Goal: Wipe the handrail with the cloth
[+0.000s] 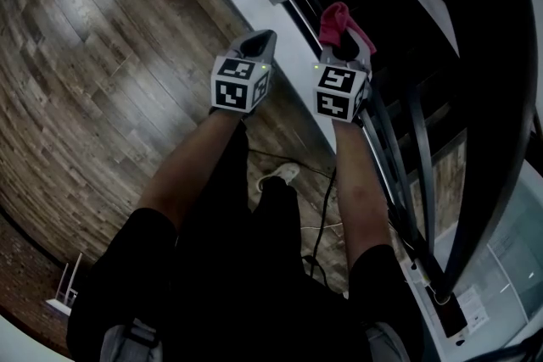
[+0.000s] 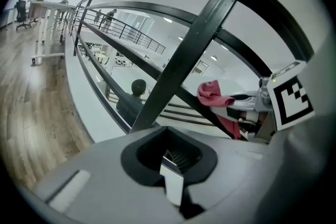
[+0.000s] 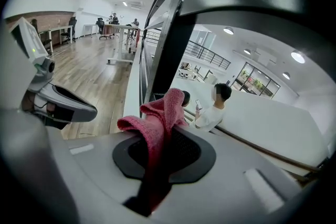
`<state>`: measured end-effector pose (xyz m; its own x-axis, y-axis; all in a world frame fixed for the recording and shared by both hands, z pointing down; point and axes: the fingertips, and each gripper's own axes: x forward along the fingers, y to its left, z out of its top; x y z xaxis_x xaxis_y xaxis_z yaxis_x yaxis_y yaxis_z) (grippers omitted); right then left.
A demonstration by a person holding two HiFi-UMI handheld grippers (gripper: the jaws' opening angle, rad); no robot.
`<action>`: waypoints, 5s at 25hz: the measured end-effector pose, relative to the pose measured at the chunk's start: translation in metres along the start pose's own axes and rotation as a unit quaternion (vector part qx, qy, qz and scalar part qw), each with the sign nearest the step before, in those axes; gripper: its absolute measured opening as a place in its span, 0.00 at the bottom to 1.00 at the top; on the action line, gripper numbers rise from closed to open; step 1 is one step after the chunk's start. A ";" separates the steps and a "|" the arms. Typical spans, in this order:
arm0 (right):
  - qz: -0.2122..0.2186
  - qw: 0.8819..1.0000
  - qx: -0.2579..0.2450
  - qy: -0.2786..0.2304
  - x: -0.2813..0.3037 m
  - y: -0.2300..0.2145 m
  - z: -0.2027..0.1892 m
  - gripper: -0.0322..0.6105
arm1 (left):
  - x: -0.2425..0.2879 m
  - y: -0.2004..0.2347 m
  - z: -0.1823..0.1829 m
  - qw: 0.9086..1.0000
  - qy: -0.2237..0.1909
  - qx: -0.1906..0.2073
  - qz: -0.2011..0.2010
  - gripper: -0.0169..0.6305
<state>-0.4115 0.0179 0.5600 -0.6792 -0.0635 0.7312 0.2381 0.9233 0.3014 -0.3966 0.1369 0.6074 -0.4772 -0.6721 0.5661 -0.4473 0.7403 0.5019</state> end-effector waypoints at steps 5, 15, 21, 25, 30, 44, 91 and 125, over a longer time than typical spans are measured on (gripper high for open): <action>-0.001 1.000 -0.007 0.001 0.010 0.006 0.010 0.12 | 0.003 0.012 0.008 1.000 -0.002 0.006 0.002 0.02; 0.009 1.000 0.001 -0.004 0.026 0.007 0.027 0.12 | -0.023 0.038 0.023 1.000 -0.018 0.000 0.020 0.02; 0.028 0.999 0.021 -0.006 0.039 0.012 0.035 0.12 | -0.043 0.048 0.029 0.999 -0.027 0.006 0.034 0.02; 0.087 0.995 0.044 -0.021 0.028 0.038 0.039 0.12 | -0.061 0.049 0.032 0.998 -0.035 0.021 0.041 0.02; 0.137 0.983 0.068 -0.101 -0.013 0.084 0.055 0.12 | -0.089 0.048 0.027 0.996 -0.054 0.030 0.060 0.02; 0.103 0.956 0.101 -0.254 -0.257 0.040 -0.008 0.12 | -0.167 -0.125 0.016 0.985 -0.149 0.090 -0.019 0.02; -0.417 0.823 0.367 -0.117 -0.467 -0.143 -0.636 0.12 | -0.031 -0.620 -0.415 0.729 0.075 0.354 -0.581 0.02; -0.502 0.829 0.233 0.079 -0.455 -0.279 -0.864 0.12 | 0.055 -0.719 -0.586 0.741 0.044 0.355 -0.569 0.02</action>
<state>0.4310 -0.5381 0.6714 -0.2649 -0.9033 0.3373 -0.7117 0.4192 0.5636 0.3417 -0.4244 0.6607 0.5512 -0.8287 0.0976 -0.8219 -0.5190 0.2348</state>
